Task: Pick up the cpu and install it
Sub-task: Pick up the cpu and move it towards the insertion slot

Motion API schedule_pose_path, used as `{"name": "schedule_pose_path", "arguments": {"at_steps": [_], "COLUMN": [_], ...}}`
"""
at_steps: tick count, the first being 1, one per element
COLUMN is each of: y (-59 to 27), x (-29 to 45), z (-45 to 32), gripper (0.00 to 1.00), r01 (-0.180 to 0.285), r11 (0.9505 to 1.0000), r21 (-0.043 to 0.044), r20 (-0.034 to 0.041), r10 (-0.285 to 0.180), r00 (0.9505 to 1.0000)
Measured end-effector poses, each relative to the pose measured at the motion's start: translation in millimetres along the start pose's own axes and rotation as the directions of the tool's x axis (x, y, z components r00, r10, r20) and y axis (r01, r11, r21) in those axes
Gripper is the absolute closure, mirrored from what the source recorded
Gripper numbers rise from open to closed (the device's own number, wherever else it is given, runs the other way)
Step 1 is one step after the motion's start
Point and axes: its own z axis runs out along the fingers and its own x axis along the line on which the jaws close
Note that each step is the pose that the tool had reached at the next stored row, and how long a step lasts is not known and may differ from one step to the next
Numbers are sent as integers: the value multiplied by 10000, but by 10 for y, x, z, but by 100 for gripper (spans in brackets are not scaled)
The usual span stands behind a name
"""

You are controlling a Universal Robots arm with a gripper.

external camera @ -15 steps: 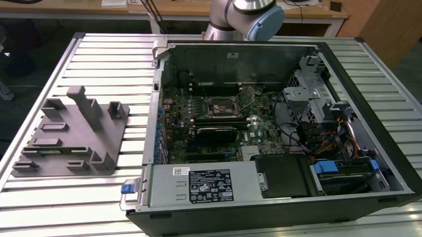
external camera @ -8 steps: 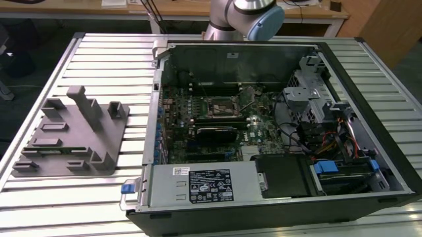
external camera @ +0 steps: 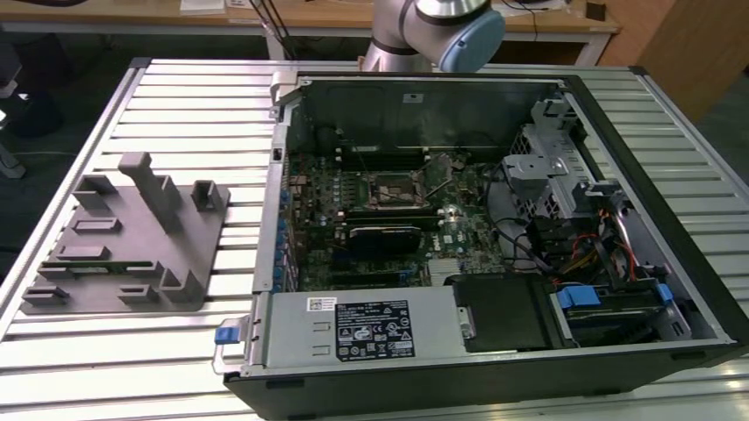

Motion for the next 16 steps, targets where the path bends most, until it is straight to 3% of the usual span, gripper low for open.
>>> {"name": "schedule_pose_path", "arguments": {"at_steps": [16], "y": [7], "x": [-135], "z": [3], "gripper": [45], "r01": [0], "r11": [10000], "r21": [0], "r20": [0], "r10": [0], "r00": [10000]}}
